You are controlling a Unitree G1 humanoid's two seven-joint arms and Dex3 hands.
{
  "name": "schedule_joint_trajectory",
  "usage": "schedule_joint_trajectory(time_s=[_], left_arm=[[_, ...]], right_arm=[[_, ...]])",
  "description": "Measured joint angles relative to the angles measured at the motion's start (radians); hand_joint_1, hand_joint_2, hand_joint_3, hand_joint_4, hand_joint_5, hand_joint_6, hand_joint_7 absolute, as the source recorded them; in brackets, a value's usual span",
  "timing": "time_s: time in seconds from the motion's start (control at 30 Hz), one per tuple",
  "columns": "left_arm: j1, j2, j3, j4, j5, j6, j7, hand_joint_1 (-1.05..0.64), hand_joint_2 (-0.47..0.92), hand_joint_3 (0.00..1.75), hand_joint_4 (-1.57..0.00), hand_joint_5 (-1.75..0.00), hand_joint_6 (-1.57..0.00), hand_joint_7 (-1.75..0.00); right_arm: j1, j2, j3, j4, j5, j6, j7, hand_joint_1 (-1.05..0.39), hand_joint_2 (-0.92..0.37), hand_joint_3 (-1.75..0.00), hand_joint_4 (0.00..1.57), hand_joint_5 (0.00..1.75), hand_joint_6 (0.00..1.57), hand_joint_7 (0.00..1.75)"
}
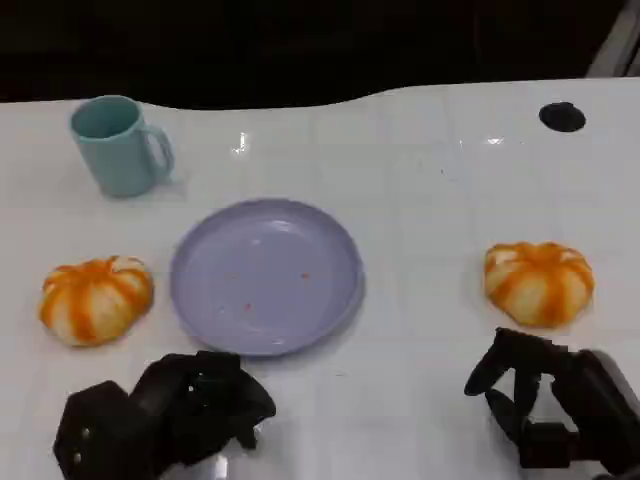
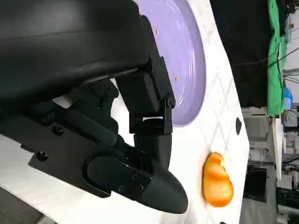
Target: Grasp the bread from the table and place it into the plate.
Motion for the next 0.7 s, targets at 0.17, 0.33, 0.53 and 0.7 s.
schedule_joint_trajectory(time_s=[0.17, 0.33, 0.53, 0.7], left_arm=[[0.0, 0.0, 0.0, -0.001, 0.0, 0.001, 0.0, -1.05, 0.86, 0.0, -0.87, -1.51, -1.28, -0.77], [0.0, -0.001, 0.0, -0.001, 0.0, 0.001, 0.0, -1.05, 0.87, 0.0, -0.88, -1.51, -1.28, -0.77], [0.0, -0.001, 0.0, -0.001, 0.0, 0.001, 0.0, -1.05, 0.87, 0.0, -0.88, -1.51, -1.27, -0.78], [0.0, -0.001, 0.0, 0.0, 0.0, 0.001, 0.0, -1.05, 0.87, 0.0, -0.88, -1.51, -1.27, -0.77]], right_arm=[[0.0, 0.0, 0.0, 0.0, 0.003, 0.0, 0.001, -0.33, -0.41, -1.2, 0.83, 1.75, 0.74, 1.39], [0.0, 0.0, 0.0, 0.001, 0.003, 0.0, 0.001, -0.32, -0.41, -1.2, 0.83, 1.75, 0.75, 1.39], [0.0, 0.0, 0.0, 0.001, 0.003, 0.0, 0.001, -0.32, -0.42, -1.2, 0.83, 1.75, 0.74, 1.38], [0.0, 0.0, 0.0, 0.001, 0.002, 0.0, 0.001, -0.32, -0.41, -1.19, 0.83, 1.75, 0.74, 1.38]])
